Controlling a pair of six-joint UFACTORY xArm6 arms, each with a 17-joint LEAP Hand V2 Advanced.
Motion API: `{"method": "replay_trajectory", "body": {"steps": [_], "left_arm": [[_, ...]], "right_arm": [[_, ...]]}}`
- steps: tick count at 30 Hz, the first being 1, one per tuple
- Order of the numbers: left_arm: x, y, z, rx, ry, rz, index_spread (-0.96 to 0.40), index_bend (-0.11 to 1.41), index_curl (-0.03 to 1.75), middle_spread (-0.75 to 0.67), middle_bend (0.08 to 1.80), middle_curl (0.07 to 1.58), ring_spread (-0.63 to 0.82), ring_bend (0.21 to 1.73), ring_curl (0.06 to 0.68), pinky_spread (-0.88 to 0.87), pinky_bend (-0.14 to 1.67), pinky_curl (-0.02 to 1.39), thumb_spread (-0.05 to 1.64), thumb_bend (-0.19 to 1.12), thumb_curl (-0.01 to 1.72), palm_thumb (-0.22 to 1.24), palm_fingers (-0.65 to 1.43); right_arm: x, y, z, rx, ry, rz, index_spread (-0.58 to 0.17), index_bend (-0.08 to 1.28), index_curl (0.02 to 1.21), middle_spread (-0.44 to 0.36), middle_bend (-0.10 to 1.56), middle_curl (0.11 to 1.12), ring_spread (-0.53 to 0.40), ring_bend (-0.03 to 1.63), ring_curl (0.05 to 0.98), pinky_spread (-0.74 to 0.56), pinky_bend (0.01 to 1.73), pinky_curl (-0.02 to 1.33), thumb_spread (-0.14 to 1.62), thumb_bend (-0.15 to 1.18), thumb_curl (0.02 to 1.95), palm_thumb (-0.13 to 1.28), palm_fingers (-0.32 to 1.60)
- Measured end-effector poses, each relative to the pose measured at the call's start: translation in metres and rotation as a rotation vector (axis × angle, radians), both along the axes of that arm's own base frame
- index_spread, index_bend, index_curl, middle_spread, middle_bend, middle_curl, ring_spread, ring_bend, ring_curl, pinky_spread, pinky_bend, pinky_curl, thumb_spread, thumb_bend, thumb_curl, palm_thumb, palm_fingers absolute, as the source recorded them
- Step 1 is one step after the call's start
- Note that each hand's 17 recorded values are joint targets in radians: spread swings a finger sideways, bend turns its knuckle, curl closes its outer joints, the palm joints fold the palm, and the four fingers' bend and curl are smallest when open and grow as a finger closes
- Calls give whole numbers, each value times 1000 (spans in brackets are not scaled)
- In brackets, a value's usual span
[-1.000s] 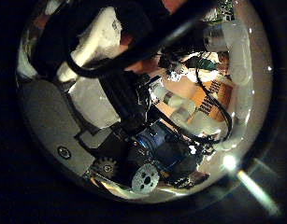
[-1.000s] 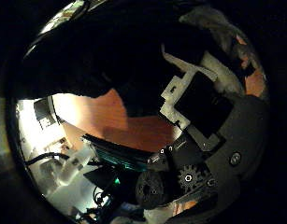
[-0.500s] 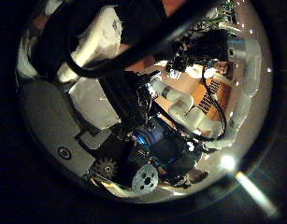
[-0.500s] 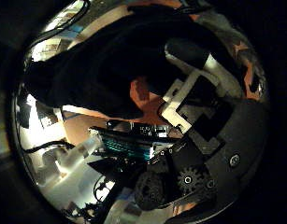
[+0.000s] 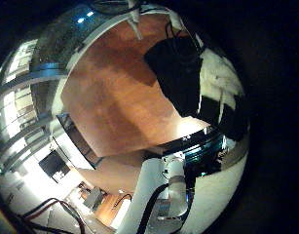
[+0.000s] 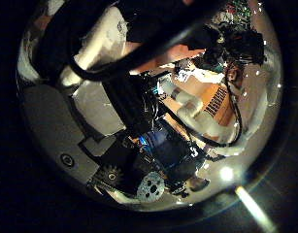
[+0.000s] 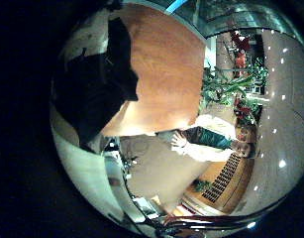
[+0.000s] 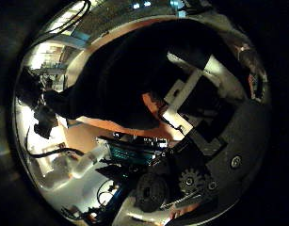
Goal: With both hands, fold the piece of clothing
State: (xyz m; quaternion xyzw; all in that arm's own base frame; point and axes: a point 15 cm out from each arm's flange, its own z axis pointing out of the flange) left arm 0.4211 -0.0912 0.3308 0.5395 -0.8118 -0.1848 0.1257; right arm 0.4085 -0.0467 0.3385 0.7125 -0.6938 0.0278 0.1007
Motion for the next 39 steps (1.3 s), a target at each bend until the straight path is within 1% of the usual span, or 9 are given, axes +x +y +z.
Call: {"method": "replay_trajectory", "body": {"steps": [4, 17, 20, 23, 24, 25, 29, 32, 39], "left_arm": [[20, 4, -26, 12, -5, 28, -746, 597, 1166, -512, 1043, 949, -405, 1378, 534, -615, 1062, 696, 1429, -5, 378, 481, 1102], [97, 11, -97, 9, -161, 101, -748, 570, 1171, -511, 1028, 955, -404, 1364, 530, -628, 1038, 704, 1378, -15, 380, 452, 1089], [114, 20, -112, 29, -203, 113, -741, 538, 1158, -511, 1020, 943, -420, 1324, 519, -634, 982, 692, 1350, -18, 377, 436, 1009], [128, 27, -125, 43, -238, 130, -726, 488, 1137, -504, 992, 934, -447, 1258, 516, -636, 930, 697, 1320, -26, 366, 394, 827], [134, 30, -128, 40, -254, 135, -717, 455, 1127, -504, 974, 925, -449, 1233, 505, -635, 920, 697, 1317, -24, 365, 391, 744], [140, 32, -130, 37, -273, 141, -690, 394, 1107, -496, 933, 915, -449, 1190, 502, -629, 928, 710, 1304, -25, 358, 373, 602], [155, 45, -135, 35, -319, 188, -612, 310, 1064, -427, 688, 844, -415, 1177, 474, -615, 952, 721, 1286, -17, 349, 358, 421], [160, 52, -132, 35, -338, 208, -511, 248, 1020, -292, 464, 776, -348, 1157, 469, -558, 944, 736, 1283, -16, 341, 353, 217], [160, 60, -106, 32, -374, 232, -244, 191, 879, 53, 259, 608, -62, 993, 398, -206, 689, 688, 1265, -22, 316, 289, -12]], "right_arm": [[38, -6, -18, -4, 45, -11, -322, 992, 987, -162, 1258, 862, -209, 1384, 715, -187, 1289, 839, 1168, -12, 661, 964, 1082], [121, -5, -113, -7, 165, -17, -330, 929, 991, -160, 1227, 849, -212, 1370, 714, -216, 1244, 864, 1185, -27, 610, 869, 1046], [136, -3, -126, -6, 131, -9, -344, 808, 966, -174, 1162, 812, -219, 1358, 702, -251, 1215, 845, 1203, -32, 568, 803, 976], [144, -6, -132, -4, 107, -14, -367, 579, 913, -204, 1029, 769, -236, 1366, 688, -316, 1222, 826, 1226, -35, 534, 745, 712], [148, -9, -131, -1, 90, -18, -381, 401, 860, -222, 939, 740, -252, 1376, 681, -363, 1246, 811, 1239, -31, 515, 716, 514], [152, -14, -131, 3, 72, -27, -394, 343, 834, -227, 901, 727, -261, 1368, 671, -385, 1253, 799, 1247, -33, 501, 693, 470], [150, -37, -114, 8, 42, -63, -430, 268, 715, -192, 746, 654, -243, 1210, 601, -243, 1062, 749, 1282, -36, 440, 588, 117], [149, -49, -94, 8, 8, -83, -435, 259, 649, -160, 652, 598, -209, 1107, 538, -89, 990, 695, 1298, -33, 402, 527, 84], [129, -89, -31, 4, -59, -111, -433, 270, 572, -154, 556, 523, -162, 1016, 466, 149, 869, 613, 1331, -11, 349, 489, 165]]}}
